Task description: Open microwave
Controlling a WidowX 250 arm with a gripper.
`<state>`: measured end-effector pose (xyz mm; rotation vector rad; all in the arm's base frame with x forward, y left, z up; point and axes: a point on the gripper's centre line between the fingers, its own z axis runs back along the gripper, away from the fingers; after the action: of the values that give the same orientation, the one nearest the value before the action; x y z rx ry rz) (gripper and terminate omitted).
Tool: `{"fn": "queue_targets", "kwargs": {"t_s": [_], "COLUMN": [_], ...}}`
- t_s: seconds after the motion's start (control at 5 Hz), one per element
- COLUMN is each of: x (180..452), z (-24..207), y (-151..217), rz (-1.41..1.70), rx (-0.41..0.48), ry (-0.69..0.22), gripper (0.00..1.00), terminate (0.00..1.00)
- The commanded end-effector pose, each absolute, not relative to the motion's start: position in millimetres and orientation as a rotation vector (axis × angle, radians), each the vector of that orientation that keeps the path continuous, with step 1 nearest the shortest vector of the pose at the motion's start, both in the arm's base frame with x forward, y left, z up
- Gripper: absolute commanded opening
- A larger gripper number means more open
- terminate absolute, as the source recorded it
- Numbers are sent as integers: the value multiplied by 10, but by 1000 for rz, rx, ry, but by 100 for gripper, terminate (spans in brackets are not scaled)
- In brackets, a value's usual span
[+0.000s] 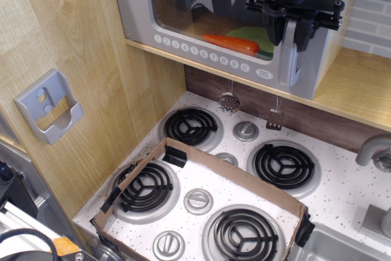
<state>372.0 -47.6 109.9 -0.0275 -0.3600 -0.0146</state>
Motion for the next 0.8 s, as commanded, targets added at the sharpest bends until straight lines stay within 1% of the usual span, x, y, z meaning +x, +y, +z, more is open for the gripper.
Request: {"fn": "queue_targets", "kwargs": {"t_s": [0.0, 0.4, 0.6], "x": [3581, 3199, 3046], "z": [1162, 1017, 999], "y": [-362, -287, -275], "rz": [26, 111, 131], "rx": [-30, -24, 9], "ry": [-369, -343, -303], "gripper": [0, 0, 100], "terminate": [0, 0, 0]}}
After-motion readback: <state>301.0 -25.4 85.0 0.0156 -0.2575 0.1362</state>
